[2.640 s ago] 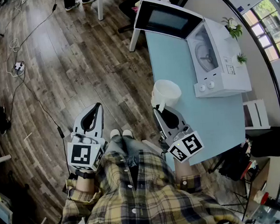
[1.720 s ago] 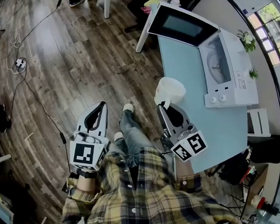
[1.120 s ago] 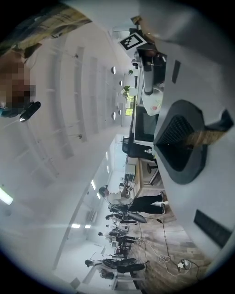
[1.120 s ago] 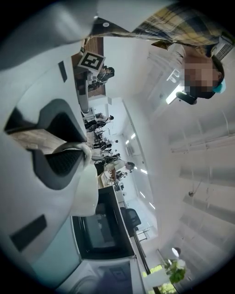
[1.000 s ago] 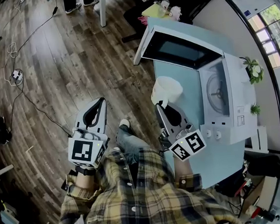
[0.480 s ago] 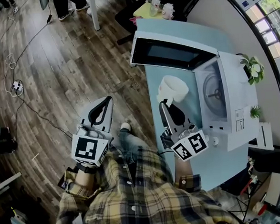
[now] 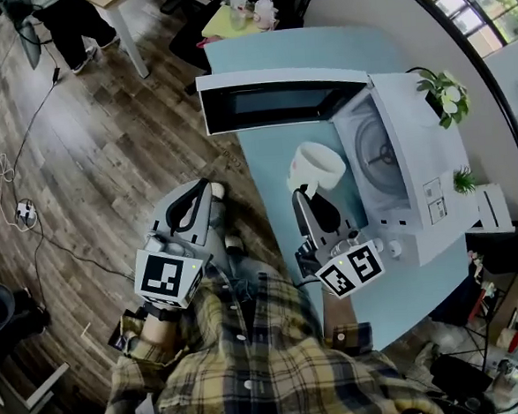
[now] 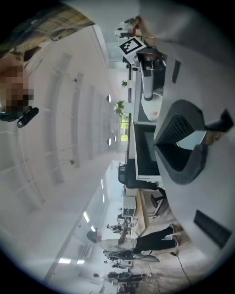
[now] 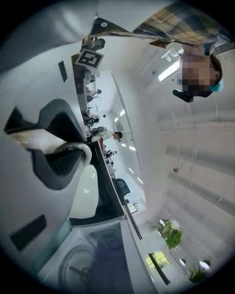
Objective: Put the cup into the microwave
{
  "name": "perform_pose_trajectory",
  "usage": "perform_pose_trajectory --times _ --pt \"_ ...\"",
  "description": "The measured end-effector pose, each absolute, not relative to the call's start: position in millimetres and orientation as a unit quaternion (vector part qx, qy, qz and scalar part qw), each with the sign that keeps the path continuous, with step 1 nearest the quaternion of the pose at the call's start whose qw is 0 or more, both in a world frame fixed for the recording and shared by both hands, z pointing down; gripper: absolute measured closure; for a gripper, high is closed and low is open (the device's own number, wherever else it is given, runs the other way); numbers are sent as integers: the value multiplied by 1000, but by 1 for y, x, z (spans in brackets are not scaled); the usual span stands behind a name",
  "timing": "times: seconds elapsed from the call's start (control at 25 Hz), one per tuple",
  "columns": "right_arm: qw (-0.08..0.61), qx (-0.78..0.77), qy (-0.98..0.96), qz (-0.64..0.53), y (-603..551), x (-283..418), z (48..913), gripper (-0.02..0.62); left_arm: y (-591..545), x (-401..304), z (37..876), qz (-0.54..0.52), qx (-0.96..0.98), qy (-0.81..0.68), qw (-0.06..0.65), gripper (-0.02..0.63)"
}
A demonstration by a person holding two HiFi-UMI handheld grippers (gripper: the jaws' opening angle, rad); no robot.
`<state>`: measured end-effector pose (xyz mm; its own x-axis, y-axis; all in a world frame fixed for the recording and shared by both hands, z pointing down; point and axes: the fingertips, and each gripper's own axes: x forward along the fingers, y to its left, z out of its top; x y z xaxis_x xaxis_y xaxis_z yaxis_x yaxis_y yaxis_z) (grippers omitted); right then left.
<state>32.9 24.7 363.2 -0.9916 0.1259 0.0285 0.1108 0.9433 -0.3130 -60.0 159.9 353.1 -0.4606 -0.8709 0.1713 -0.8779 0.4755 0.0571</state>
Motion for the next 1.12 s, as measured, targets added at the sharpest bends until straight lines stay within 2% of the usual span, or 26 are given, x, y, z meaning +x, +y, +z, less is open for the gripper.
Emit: perform_pose_trajectory --times 0.44,0.8,1.12 --pt "13 126 -980 156 -57 41 363 540 19 -98 347 11 674 -735 79 615" --pt "2 274 -948 160 -91 45 359 540 -68 -78 348 21 807 -584 90 615" --pt "-5 387 -907 168 -85 66 366 540 -86 -43 355 35 882 -457 110 615"
